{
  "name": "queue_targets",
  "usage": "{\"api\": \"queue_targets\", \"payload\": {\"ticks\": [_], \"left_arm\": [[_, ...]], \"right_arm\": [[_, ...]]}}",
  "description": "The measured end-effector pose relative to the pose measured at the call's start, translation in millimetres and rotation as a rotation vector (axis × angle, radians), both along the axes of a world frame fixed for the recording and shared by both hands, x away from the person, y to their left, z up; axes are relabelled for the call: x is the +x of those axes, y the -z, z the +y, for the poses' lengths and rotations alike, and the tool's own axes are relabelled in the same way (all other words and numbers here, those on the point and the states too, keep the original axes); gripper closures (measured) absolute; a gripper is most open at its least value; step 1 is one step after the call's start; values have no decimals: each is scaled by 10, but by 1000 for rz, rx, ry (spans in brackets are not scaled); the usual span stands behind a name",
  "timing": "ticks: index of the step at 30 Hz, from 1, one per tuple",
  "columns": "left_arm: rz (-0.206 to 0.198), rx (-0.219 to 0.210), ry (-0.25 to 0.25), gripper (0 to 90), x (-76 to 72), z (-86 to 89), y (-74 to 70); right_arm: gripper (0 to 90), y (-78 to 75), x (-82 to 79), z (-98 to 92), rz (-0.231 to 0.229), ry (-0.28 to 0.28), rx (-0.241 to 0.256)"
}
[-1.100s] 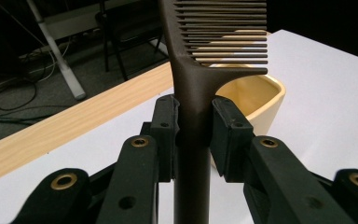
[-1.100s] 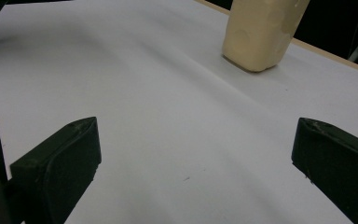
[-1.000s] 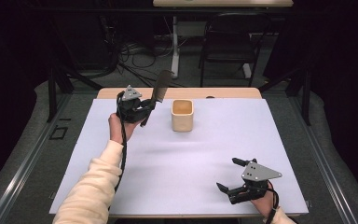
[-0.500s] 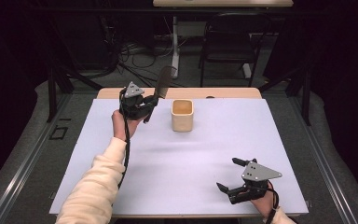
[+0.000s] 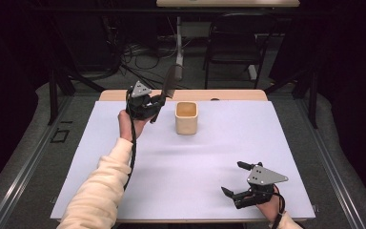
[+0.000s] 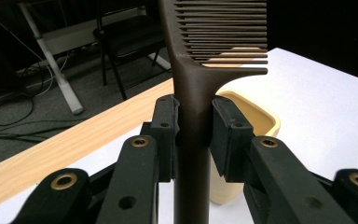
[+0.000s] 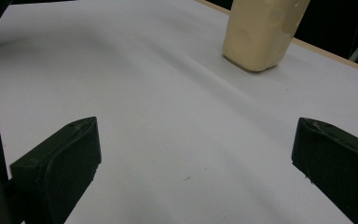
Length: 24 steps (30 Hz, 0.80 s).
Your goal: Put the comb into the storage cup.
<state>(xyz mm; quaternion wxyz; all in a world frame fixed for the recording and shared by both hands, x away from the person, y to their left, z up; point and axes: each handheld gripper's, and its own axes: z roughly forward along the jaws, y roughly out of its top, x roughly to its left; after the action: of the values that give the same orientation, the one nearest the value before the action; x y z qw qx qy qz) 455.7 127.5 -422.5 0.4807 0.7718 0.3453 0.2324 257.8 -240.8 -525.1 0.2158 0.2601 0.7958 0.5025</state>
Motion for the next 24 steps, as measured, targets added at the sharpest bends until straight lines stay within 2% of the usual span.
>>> {"api": "queue_targets", "payload": {"ticks": [24], "left_arm": [[-43,-30,30,720,26,-164,-103]], "right_arm": [[9,5,1,6,4,-5,1]]}}
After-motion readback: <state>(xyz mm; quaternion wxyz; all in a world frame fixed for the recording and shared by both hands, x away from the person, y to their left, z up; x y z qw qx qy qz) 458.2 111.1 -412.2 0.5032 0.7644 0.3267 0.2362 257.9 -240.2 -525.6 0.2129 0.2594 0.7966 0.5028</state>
